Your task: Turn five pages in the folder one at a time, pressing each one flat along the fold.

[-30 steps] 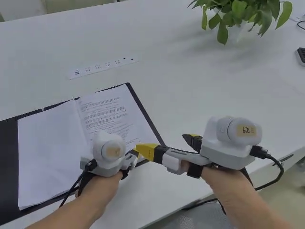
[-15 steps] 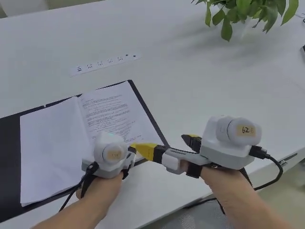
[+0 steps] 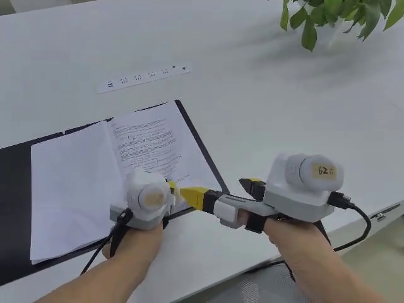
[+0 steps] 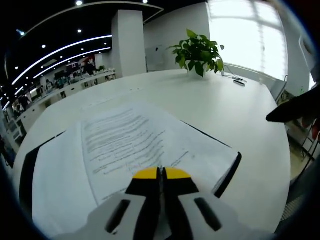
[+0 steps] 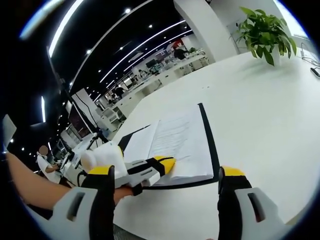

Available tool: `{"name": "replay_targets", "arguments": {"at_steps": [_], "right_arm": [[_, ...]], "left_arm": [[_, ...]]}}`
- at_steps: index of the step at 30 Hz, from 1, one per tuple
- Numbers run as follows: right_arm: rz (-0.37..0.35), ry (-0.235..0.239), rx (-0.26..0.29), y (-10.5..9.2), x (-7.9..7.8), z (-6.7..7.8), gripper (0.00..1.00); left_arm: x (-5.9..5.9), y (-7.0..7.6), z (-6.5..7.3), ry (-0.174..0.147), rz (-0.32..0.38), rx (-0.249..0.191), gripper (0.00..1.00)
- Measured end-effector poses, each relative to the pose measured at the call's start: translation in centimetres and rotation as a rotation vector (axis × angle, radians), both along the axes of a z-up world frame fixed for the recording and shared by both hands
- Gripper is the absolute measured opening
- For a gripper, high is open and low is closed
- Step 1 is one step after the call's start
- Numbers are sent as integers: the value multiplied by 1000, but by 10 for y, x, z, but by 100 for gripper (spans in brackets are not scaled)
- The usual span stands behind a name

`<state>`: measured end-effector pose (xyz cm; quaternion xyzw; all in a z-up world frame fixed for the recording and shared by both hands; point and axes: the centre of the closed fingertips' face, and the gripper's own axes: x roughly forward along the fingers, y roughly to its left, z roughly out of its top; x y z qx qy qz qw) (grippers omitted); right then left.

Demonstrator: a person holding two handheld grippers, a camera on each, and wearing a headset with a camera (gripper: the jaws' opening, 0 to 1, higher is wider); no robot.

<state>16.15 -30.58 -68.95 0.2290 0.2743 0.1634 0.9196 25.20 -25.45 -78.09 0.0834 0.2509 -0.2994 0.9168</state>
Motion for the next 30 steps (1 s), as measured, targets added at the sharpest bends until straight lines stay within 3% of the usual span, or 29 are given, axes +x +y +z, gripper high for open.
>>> {"name": "replay_targets", "arguments": {"at_steps": [1, 3, 7, 12, 16, 21, 25, 30], "right_arm": [[2, -1, 0, 1, 0, 0, 85], [5, -1, 1, 2, 2, -2, 84], [12, 6, 1, 4, 8, -8, 83], [16, 8, 5, 5, 18, -13, 79], [13, -2, 10, 3, 28, -15, 72], [16, -5, 4, 0, 41, -24, 64], [18, 21, 9, -1, 45, -37, 55], [6, 68, 43, -1, 45, -52, 51]], "left_arm": [[-1, 0, 0, 26, 29, -37, 0], [0, 0, 0, 23, 20, -33, 0], [2, 2, -1, 51, 42, -82, 0], [2, 3, -1, 111, 92, -188, 0], [3, 3, -1, 136, 100, -215, 0], [3, 3, -1, 141, 103, -226, 0], [3, 2, -1, 139, 95, -220, 0], [3, 2, -1, 136, 95, -219, 0]]}}
